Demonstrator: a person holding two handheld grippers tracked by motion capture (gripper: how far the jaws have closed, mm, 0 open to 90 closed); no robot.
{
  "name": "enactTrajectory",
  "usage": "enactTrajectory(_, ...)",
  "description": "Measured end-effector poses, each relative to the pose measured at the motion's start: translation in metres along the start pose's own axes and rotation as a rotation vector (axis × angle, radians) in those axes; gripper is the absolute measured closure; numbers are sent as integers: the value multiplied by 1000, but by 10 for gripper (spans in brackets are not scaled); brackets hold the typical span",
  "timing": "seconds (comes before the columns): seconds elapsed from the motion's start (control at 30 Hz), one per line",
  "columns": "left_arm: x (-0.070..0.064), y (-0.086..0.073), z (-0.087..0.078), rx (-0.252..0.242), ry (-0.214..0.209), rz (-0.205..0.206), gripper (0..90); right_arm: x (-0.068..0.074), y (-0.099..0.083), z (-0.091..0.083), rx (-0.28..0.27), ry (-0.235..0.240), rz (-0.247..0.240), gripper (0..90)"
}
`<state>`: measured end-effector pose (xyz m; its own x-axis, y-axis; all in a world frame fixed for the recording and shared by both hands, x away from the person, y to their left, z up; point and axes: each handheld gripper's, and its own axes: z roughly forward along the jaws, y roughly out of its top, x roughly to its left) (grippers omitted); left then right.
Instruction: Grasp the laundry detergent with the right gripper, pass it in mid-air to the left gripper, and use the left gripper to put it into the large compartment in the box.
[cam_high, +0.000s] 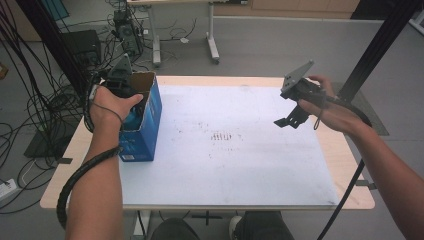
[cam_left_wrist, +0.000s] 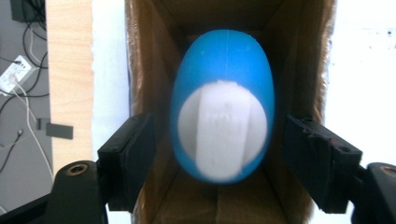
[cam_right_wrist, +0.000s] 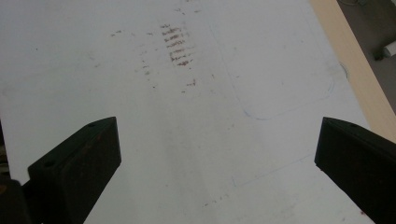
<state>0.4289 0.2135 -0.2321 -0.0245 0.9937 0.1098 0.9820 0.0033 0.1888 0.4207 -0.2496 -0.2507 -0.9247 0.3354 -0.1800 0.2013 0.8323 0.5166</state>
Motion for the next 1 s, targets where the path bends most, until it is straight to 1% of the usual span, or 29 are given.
enactTrajectory(0.1,-2,-3,-11,-13,7,12,261,-1,0,3,6,3,12,2)
enactTrajectory(0.2,-5,-5,-25,-33,1,22,254,-3,2,6,13,9,22,2)
enactTrajectory(0.27,-9,-5,-34,-50,1,36,242,-5,3,8,19,9,23,2)
enactTrajectory(0.37,-18,-2,-44,-71,-12,58,210,-8,5,9,27,6,28,2)
enactTrajectory(0.47,-30,2,-51,-92,-31,73,192,-14,7,9,38,4,31,2)
enactTrajectory(0.57,-46,7,-54,-105,-70,102,169,-21,8,9,44,1,38,2)
enactTrajectory(0.6,-52,9,-54,-106,-77,112,160,-24,9,9,46,3,45,2)
enactTrajectory(0.63,-58,11,-54,-103,-82,131,151,-27,9,9,46,4,52,2)
enactTrajectory(0.73,-76,18,-55,-95,-87,178,121,-37,8,10,48,-3,72,3)
enactTrajectory(0.87,-96,26,-56,-105,-112,214,103,-47,6,11,72,-9,101,2)
enactTrajectory(0.93,-104,29,-56,-107,-124,227,97,-52,5,10,81,-12,118,2)
enactTrajectory(1.0,-111,31,-56,-112,-146,237,93,-56,3,9,83,-16,132,3)
